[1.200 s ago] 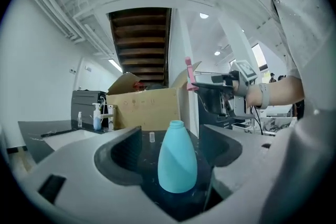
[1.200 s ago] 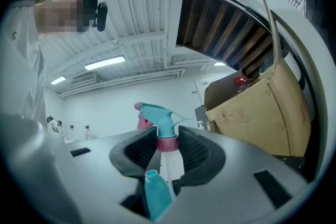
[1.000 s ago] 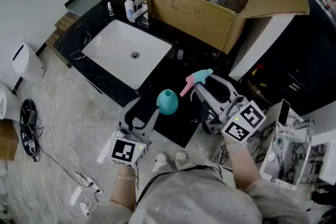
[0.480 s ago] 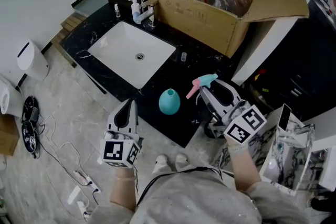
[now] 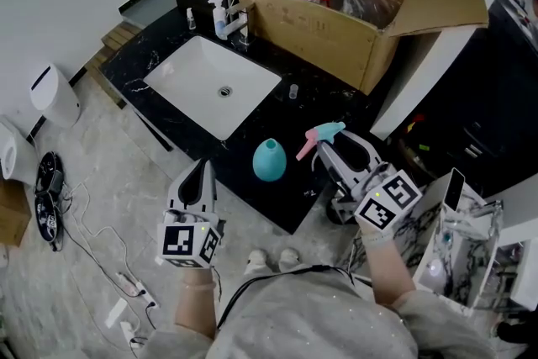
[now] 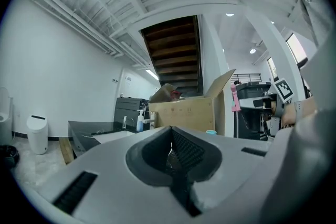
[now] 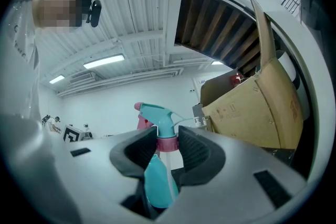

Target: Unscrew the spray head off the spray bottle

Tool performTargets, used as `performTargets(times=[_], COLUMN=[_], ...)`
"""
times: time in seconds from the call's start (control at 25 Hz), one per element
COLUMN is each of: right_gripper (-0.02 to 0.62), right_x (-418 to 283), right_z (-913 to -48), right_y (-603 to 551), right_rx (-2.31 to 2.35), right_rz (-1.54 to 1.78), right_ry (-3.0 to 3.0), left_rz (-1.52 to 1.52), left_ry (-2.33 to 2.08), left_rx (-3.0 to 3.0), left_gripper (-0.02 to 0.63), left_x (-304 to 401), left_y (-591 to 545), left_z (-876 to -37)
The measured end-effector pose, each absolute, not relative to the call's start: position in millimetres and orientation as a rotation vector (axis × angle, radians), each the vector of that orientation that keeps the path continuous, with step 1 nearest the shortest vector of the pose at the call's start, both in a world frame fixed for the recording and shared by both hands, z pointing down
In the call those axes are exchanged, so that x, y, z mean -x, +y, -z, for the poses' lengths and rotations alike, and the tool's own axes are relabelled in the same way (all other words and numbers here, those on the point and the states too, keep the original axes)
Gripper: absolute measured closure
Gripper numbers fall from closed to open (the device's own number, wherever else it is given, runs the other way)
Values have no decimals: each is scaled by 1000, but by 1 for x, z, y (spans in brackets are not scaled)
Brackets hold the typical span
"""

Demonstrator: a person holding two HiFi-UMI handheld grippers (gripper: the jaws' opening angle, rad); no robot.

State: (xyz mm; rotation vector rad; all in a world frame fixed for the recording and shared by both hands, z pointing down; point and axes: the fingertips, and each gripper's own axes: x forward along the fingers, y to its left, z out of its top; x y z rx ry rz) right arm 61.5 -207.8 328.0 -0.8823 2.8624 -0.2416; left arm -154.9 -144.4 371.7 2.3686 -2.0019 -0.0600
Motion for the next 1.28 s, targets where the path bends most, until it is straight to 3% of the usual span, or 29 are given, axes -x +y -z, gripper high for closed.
performTargets(times=[1.28], right_gripper=[463], right_x=[-67], right_z=[-335], right_y=[-208], right_rx=[873], right_rz=[237], right_ry=[2860], left_rz=[110], left_ry=[-2043], left_rx=[-2322], left_gripper=[600], left_x=[162], left_y=[-148], left_z=[-368])
